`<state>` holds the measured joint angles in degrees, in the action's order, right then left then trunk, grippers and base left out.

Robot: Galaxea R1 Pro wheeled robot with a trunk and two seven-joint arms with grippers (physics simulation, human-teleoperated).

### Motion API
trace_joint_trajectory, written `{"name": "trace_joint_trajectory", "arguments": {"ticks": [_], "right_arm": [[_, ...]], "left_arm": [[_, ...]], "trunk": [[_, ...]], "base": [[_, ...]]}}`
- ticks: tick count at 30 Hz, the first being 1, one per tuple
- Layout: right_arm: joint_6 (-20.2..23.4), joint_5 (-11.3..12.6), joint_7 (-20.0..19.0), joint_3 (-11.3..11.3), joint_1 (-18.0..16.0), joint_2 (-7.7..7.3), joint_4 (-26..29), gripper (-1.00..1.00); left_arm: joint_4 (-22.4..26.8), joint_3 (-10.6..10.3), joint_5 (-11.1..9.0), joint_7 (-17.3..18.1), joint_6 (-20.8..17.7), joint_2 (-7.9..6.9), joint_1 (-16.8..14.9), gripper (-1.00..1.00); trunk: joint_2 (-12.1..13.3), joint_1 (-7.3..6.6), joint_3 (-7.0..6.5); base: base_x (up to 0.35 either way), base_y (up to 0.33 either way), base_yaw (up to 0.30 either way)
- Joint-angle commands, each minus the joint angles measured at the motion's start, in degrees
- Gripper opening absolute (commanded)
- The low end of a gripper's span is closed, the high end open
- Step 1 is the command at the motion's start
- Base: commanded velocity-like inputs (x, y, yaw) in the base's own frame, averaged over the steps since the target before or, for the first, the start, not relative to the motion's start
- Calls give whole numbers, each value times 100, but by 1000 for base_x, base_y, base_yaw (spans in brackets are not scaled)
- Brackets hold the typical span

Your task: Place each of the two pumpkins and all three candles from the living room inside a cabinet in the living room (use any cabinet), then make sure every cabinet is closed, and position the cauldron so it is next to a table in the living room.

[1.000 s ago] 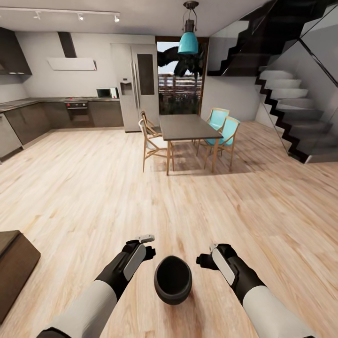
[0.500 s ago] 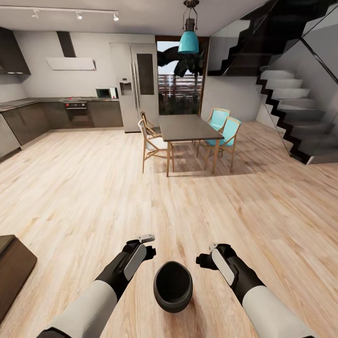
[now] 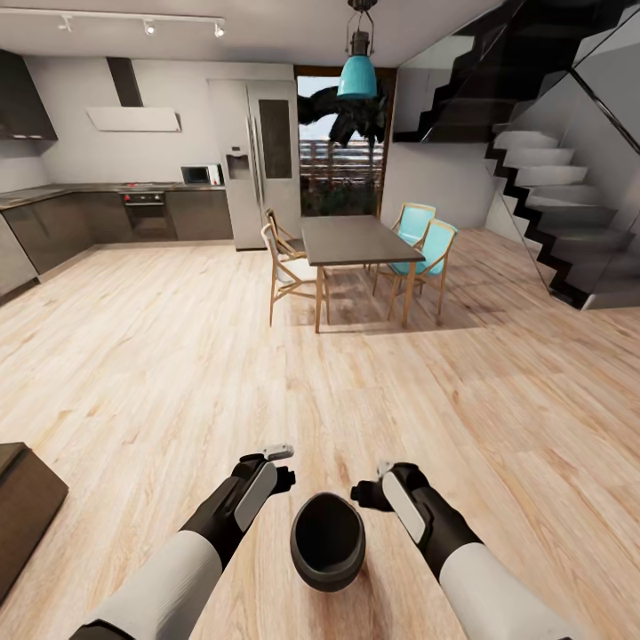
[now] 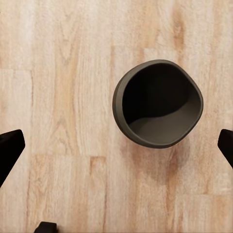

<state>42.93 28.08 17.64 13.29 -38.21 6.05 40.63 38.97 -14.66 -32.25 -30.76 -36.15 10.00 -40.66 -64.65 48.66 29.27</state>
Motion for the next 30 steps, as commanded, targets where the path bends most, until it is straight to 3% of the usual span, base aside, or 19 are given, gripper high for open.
{"name": "trace_joint_trajectory", "arguments": {"ticks": [1, 4, 11, 30], "right_arm": [[-75, 59, 56, 21, 3, -1, 5, 100], [-319, 50, 56, 38, 19, 1, -8, 100], [-419, -9, 54, 50, 24, 1, -40, 100], [-263, 39, 82, 21, 24, 1, -20, 100]], "left_arm": [[6, -10, -53, -55, -11, 0, -4, 100], [5, -10, -51, -67, -20, 0, -4, 100], [-4, -10, -53, -102, -11, 0, -4, 100], [-4, -10, -47, -107, -127, 0, -4, 100]], "trunk": [[-46, 23, 25], [-166, 89, 78], [-447, 242, 204], [-1209, 660, 545]], "base": [[0, 0, 0], [0, 0, 0], [0, 0, 0], [0, 0, 0]]}}
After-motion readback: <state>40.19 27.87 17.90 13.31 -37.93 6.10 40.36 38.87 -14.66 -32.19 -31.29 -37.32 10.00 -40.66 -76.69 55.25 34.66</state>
